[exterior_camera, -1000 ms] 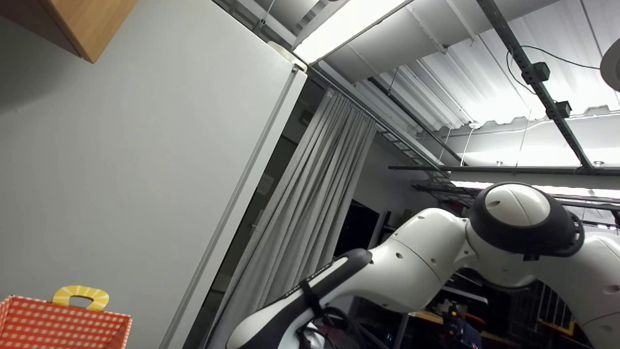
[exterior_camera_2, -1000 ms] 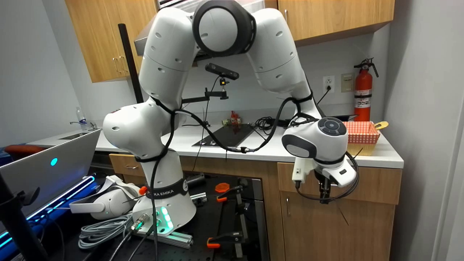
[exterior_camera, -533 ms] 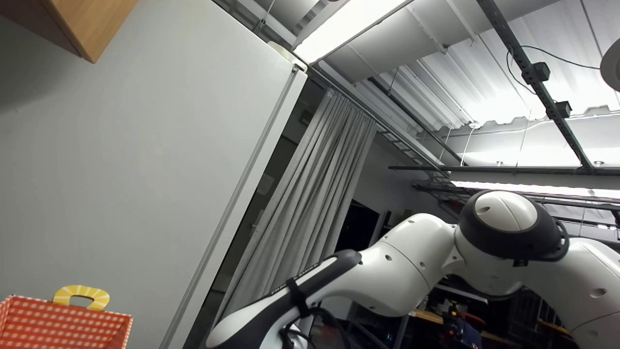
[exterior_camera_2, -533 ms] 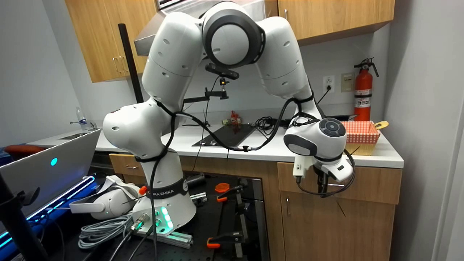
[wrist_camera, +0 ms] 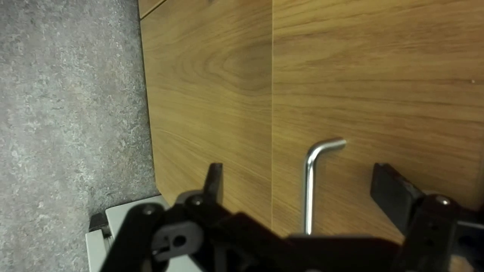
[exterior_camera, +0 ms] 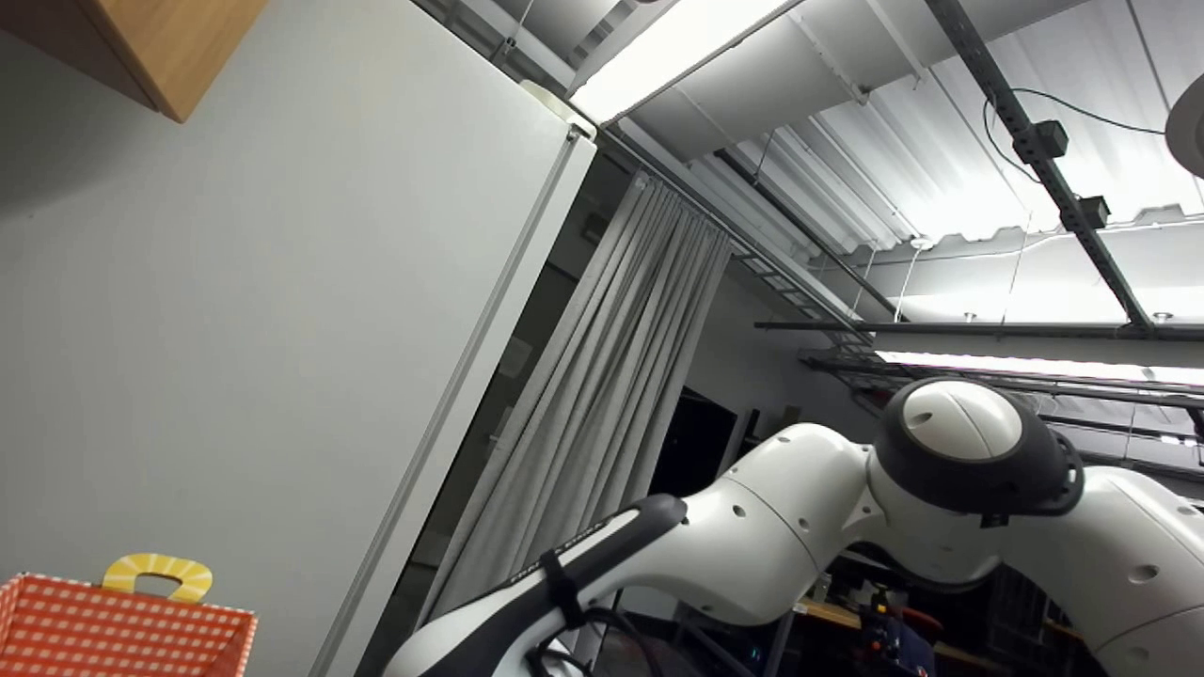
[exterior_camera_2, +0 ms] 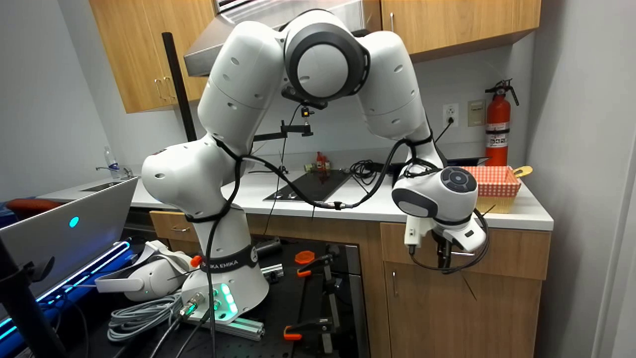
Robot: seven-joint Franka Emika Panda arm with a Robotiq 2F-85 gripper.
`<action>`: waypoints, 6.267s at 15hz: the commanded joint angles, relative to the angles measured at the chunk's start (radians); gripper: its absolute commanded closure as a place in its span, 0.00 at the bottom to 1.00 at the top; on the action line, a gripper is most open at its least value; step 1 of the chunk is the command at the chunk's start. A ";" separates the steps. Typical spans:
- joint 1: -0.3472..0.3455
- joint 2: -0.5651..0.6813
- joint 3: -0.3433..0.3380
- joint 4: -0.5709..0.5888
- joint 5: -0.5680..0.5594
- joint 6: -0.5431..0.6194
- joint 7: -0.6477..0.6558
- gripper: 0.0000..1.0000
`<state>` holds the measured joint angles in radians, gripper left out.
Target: Close, open, and close the drawer
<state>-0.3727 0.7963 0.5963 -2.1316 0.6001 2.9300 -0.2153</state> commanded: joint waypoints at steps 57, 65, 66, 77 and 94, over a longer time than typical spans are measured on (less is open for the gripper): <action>-0.220 -0.249 0.115 -0.090 0.076 -0.001 -0.081 0.00; -0.130 -0.224 0.105 -0.080 0.053 -0.019 -0.057 0.00; -0.121 -0.225 0.100 -0.081 0.051 -0.027 -0.052 0.00; 0.016 -0.251 -0.046 -0.095 0.015 -0.087 0.002 0.09; 0.241 -0.304 -0.338 -0.086 -0.095 -0.234 0.087 0.85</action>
<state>-0.1581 0.5346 0.3038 -2.2159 0.5632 2.7608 -0.1477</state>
